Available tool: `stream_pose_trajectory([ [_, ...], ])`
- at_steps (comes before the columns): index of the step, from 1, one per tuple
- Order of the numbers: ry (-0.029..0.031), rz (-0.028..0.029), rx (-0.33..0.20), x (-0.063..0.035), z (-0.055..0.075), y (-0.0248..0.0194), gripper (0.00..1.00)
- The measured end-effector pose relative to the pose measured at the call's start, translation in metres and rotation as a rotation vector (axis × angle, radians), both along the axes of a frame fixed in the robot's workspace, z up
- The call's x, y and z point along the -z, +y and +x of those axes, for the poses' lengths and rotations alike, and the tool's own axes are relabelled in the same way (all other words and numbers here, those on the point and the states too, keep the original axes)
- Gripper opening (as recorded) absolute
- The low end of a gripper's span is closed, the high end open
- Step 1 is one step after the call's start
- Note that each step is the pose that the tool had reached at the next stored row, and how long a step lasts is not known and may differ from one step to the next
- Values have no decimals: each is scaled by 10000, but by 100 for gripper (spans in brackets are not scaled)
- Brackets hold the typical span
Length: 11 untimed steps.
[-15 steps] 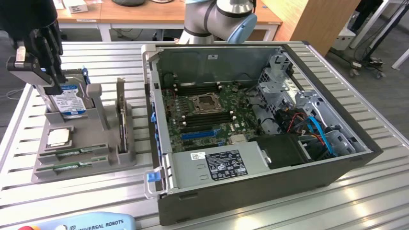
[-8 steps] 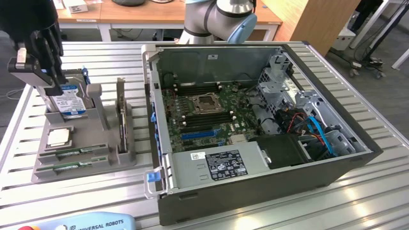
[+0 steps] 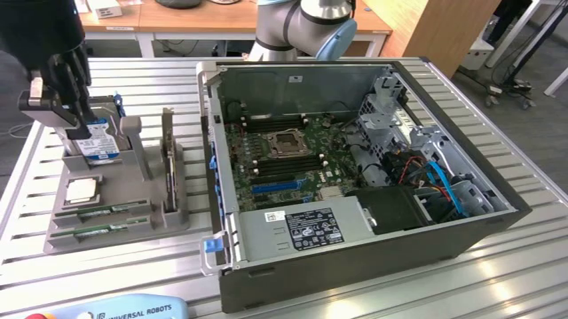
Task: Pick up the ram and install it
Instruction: 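Pick up the ram and move it above insertion slot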
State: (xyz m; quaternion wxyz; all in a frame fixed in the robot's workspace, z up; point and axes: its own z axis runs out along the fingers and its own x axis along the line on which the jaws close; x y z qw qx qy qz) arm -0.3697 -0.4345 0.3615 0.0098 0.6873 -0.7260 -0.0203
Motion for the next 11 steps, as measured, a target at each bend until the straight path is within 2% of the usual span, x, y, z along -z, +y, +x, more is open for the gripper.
stream_pose_trajectory([
  [11, -2, 2, 0, 151, 0, 0, 36],
])
